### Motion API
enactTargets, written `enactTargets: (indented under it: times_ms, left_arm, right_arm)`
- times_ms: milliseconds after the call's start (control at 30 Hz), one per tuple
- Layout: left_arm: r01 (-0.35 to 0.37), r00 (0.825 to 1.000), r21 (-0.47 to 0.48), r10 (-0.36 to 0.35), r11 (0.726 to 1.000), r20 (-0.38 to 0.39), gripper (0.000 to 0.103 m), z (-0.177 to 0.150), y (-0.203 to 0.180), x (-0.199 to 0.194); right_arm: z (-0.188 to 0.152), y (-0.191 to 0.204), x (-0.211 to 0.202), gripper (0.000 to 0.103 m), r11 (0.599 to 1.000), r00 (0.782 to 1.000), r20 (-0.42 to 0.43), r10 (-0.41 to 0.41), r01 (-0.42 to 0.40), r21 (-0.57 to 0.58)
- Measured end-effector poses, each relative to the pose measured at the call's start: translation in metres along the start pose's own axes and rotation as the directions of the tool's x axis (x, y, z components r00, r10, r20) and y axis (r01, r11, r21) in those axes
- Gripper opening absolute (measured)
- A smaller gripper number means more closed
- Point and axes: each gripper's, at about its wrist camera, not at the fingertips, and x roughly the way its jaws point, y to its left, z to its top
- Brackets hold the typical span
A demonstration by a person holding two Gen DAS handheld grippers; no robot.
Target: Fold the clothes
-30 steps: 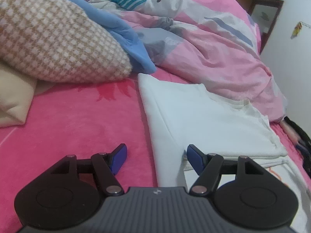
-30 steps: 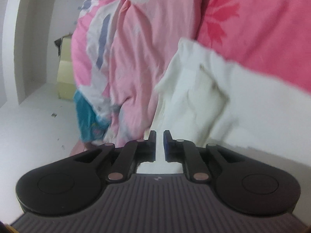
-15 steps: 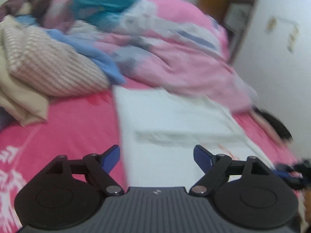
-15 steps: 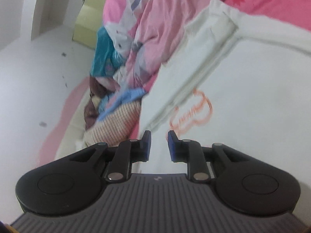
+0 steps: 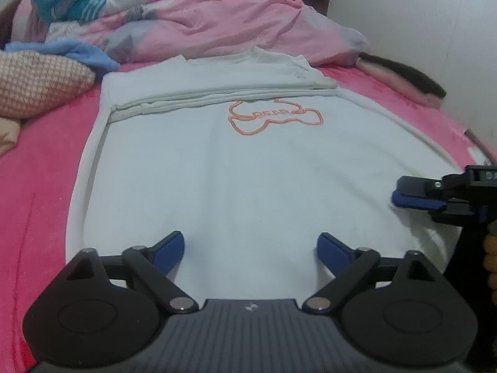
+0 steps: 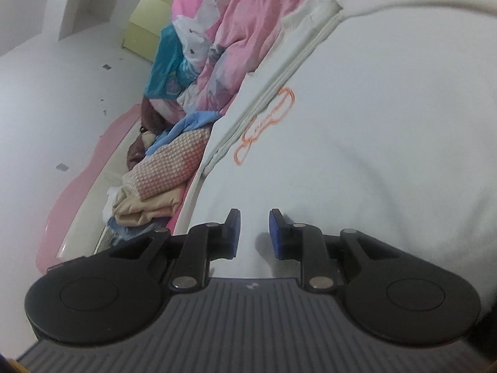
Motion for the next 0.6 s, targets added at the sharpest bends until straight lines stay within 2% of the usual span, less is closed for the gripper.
enactTargets:
  times_ms: [100, 233, 367, 533, 600]
  left_arm:
    - [-0.041, 0.999, 0.028, 0.041, 0.999, 0.010, 0.100, -0.006, -0.010, -0.002]
    - [-0.059, 0.998, -0.015, 0.059, 0.998, 0.036, 0.100, -0.012, -0.012, -0.006]
    - [-0.074, 0.995, -0.048, 0.076, 0.996, 0.062, 0.101, -0.017, -0.014, -0.009]
    - [-0.080, 0.993, -0.063, 0.086, 0.995, 0.086, 0.101, -0.022, -0.014, -0.011]
    - [-0.078, 0.992, -0.072, 0.084, 0.994, 0.090, 0.102, -0.023, -0.013, -0.012]
  right_arm:
    - [-0.012, -0.004, -0.009, 0.019, 1.000, 1.000, 0.003, 0.025, -0.025, -0.009]
    - [-0.027, -0.006, -0.015, 0.019, 0.998, 0.999, -0.011, 0.041, -0.041, -0.040]
    - [-0.043, -0.010, -0.025, 0.019, 0.998, 0.998, -0.001, 0.063, -0.063, -0.020]
    - [-0.066, -0.018, -0.036, 0.019, 0.998, 0.998, -0.034, 0.055, -0.054, 0.027]
    - [-0.073, -0.015, -0.043, 0.021, 1.000, 0.998, -0.049, 0.027, -0.026, 0.015]
